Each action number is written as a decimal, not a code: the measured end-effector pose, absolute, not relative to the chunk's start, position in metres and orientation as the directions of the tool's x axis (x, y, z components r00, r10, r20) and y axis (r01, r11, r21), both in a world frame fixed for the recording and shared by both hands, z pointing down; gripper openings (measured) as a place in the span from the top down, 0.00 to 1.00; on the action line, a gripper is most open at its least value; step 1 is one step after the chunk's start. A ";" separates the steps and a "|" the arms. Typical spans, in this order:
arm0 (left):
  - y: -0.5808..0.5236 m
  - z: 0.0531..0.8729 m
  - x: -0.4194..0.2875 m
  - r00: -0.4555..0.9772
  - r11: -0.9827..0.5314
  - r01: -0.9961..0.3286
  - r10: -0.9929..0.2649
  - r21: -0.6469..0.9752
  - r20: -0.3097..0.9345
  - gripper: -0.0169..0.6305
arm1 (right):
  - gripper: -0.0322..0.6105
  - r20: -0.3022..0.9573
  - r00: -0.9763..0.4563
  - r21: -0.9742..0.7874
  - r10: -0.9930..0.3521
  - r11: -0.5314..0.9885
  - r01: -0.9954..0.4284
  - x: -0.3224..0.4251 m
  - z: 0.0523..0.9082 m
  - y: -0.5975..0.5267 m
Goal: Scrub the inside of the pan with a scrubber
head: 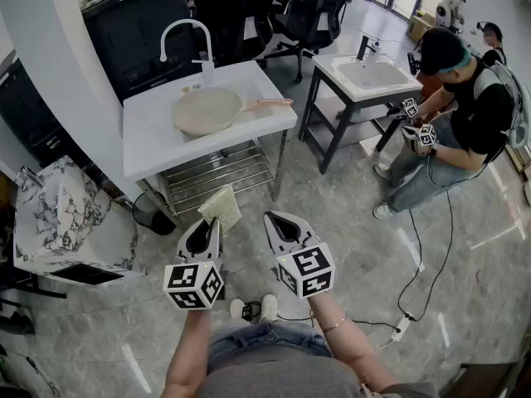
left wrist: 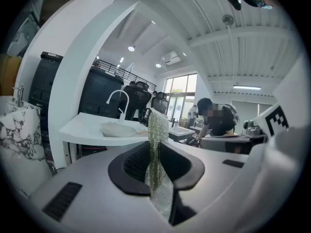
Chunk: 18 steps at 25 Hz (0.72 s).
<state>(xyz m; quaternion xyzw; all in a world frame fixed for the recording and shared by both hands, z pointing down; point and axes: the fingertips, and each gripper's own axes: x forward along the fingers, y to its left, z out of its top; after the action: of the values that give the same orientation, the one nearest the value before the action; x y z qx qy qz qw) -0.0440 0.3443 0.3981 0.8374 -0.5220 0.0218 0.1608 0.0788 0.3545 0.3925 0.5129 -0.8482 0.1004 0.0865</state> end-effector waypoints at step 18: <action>0.331 0.402 -0.036 0.425 -0.374 -0.893 -0.884 0.251 0.193 0.87 | 0.94 0.280 -0.518 -0.137 -0.808 0.500 -0.855 0.102 0.414 0.341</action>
<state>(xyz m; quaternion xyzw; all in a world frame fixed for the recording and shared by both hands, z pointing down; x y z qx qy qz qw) -0.0356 0.3314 0.4021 0.8289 -0.5359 0.0131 0.1600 0.1021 0.3413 0.4138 0.4827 -0.8615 0.1299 0.0897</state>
